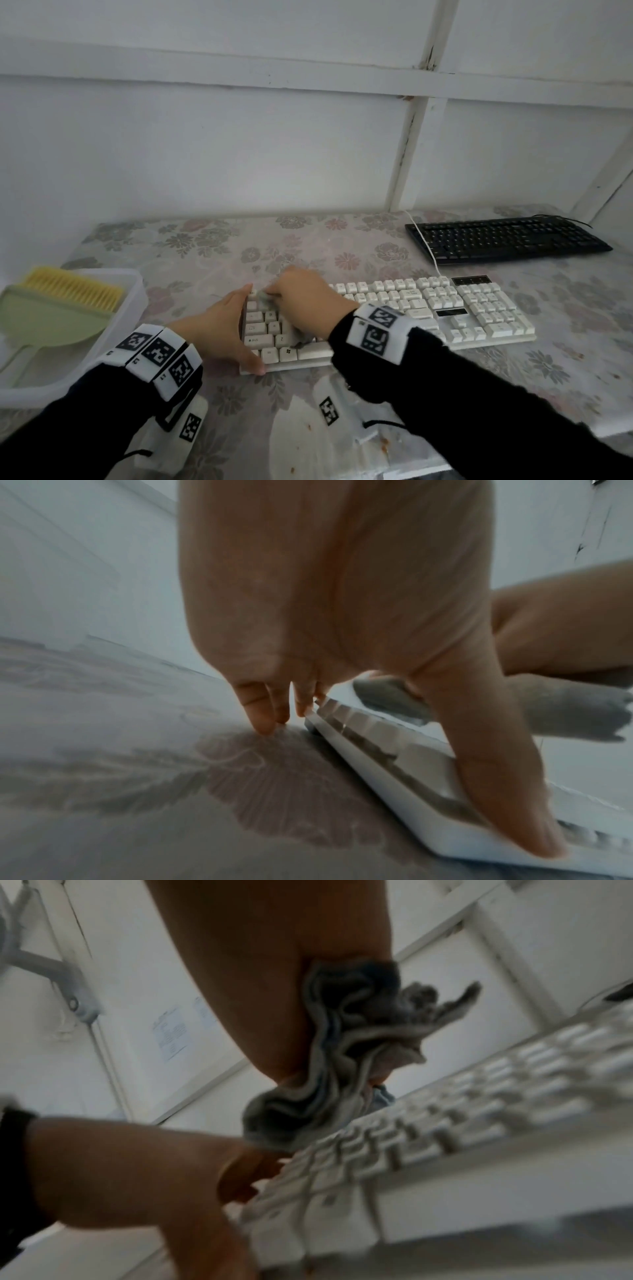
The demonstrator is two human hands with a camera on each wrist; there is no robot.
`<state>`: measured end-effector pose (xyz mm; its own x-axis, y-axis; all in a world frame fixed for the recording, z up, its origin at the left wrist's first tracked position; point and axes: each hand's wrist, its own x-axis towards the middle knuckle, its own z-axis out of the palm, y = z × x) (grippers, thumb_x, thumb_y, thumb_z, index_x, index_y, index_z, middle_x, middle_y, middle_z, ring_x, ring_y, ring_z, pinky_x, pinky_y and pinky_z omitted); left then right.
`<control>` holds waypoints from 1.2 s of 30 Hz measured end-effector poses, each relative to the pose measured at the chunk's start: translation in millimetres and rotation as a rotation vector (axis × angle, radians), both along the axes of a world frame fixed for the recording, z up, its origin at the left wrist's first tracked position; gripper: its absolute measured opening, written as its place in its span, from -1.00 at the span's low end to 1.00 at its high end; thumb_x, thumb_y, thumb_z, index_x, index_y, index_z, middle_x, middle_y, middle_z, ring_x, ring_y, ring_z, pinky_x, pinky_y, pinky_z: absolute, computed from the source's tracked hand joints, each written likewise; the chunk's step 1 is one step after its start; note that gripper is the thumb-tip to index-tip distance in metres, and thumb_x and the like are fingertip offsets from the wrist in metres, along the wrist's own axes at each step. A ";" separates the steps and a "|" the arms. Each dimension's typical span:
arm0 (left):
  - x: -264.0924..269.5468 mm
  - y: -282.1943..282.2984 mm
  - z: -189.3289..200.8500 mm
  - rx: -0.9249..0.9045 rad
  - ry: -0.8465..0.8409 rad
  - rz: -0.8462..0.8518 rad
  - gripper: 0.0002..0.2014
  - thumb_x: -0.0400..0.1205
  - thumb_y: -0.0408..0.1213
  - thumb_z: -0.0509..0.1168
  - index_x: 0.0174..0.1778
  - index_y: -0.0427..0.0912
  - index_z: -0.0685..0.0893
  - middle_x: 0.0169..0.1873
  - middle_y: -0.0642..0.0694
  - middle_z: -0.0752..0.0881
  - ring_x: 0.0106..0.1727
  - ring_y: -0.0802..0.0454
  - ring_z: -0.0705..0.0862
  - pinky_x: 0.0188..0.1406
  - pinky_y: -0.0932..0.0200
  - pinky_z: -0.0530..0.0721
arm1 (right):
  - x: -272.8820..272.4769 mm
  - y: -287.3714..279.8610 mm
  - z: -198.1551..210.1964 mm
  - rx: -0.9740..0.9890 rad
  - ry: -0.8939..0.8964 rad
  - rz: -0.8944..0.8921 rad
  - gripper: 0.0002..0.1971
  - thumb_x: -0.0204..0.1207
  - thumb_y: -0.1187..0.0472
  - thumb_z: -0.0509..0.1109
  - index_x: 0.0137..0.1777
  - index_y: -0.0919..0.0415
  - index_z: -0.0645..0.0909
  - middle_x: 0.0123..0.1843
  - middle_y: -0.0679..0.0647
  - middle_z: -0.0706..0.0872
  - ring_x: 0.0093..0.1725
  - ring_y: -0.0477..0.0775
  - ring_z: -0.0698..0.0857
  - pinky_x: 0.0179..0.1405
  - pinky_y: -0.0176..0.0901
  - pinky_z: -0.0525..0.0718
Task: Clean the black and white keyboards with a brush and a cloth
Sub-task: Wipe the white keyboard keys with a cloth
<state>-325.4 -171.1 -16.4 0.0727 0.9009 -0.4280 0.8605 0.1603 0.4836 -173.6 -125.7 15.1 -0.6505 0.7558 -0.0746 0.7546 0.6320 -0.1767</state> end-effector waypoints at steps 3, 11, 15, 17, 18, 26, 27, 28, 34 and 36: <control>-2.0 0.4 -1.5 0.024 -0.034 -0.015 0.66 -0.31 0.32 0.60 0.68 -0.05 -0.17 0.60 0.02 0.15 0.57 0.05 0.24 0.57 0.03 0.29 | -18.0 -12.8 -7.1 0.037 -0.059 0.060 -0.71 0.64 0.37 0.12 0.17 0.28 0.66 0.07 0.21 0.51 0.11 0.31 0.57 0.06 0.06 0.56; -3.5 1.2 -1.0 -0.032 0.004 -0.039 0.78 -0.47 0.42 0.50 0.66 -0.05 -0.27 0.65 0.02 -0.02 0.63 0.02 0.10 0.62 0.05 0.14 | 33.8 -13.7 8.1 0.146 -0.190 0.076 -0.69 0.57 0.50 0.13 0.14 0.25 0.63 -0.16 0.10 0.39 -0.07 0.19 0.55 0.10 -0.02 0.53; -3.2 2.2 -0.8 -0.030 -0.002 -0.036 0.72 -0.38 0.45 0.50 0.66 -0.04 -0.27 0.66 0.03 -0.03 0.64 0.01 0.08 0.62 0.03 0.14 | 61.8 -9.0 13.1 0.116 -0.267 -0.020 -0.69 0.55 0.51 0.14 0.10 0.18 0.61 -0.15 0.09 0.37 -0.27 0.06 0.37 0.05 -0.05 0.53; -1.5 2.1 -2.8 -0.014 0.007 -0.020 0.61 -0.15 0.31 0.63 0.66 -0.06 -0.26 0.66 0.02 -0.03 0.64 0.01 0.08 0.63 0.03 0.14 | 63.6 -7.2 14.9 0.078 -0.260 -0.104 -0.75 0.52 0.51 0.16 0.01 0.28 0.62 -0.09 0.13 0.42 -0.22 0.07 0.40 0.09 -0.03 0.56; -0.9 2.0 -3.7 -0.007 0.005 -0.008 0.52 0.00 0.20 0.67 0.66 -0.07 -0.26 0.65 0.01 -0.03 0.64 0.00 0.08 0.63 0.03 0.14 | 60.7 -6.7 16.5 0.062 -0.231 -0.137 -0.81 0.52 0.51 0.16 -0.16 0.29 0.57 -0.09 0.15 0.43 -0.24 0.05 0.40 0.06 -0.04 0.55; 1.3 1.8 -1.3 0.036 0.025 -0.003 0.40 0.17 0.00 0.69 0.67 -0.13 -0.25 0.63 -0.02 0.07 0.61 0.02 0.17 0.59 0.10 0.22 | -5.4 -20.7 2.6 0.065 -0.124 0.059 -0.73 0.61 0.38 0.13 0.09 0.25 0.66 0.04 0.17 0.50 -0.05 0.25 0.57 0.04 0.02 0.53; 1.0 1.6 -1.3 0.038 0.024 -0.003 0.39 0.19 -0.01 0.68 0.67 -0.13 -0.25 0.63 -0.02 0.07 0.61 0.02 0.17 0.59 0.10 0.21 | -3.6 -21.6 1.2 0.108 -0.124 0.067 -0.72 0.62 0.38 0.13 0.14 0.23 0.67 0.08 0.18 0.52 0.01 0.27 0.60 0.06 0.02 0.54; 0.9 1.5 -1.4 0.033 0.023 -0.001 0.38 0.20 -0.01 0.68 0.67 -0.13 -0.24 0.63 -0.02 0.08 0.61 0.02 0.17 0.60 0.10 0.21 | 1.0 -21.6 0.9 0.138 -0.116 0.078 -0.72 0.62 0.39 0.14 0.14 0.23 0.67 0.08 0.17 0.53 0.04 0.28 0.61 0.07 0.02 0.54; 0.6 1.5 -0.3 0.000 0.030 -0.007 0.36 0.21 0.02 0.67 0.66 -0.11 -0.24 0.64 -0.01 0.05 0.62 0.02 0.14 0.62 0.05 0.17 | 53.8 -9.4 4.5 0.110 -0.170 -0.036 -0.71 0.54 0.52 0.15 0.08 0.25 0.63 -0.05 0.12 0.38 0.11 0.25 0.58 0.07 -0.01 0.57; 0.9 1.0 1.3 -0.009 0.028 -0.009 0.41 0.14 0.08 0.67 0.66 -0.10 -0.24 0.65 0.00 0.04 0.63 0.02 0.13 0.62 0.04 0.16 | 70.1 -3.8 3.8 0.102 -0.200 -0.075 -0.69 0.53 0.51 0.15 0.12 0.24 0.63 -0.04 0.12 0.40 0.04 0.20 0.58 0.05 -0.02 0.57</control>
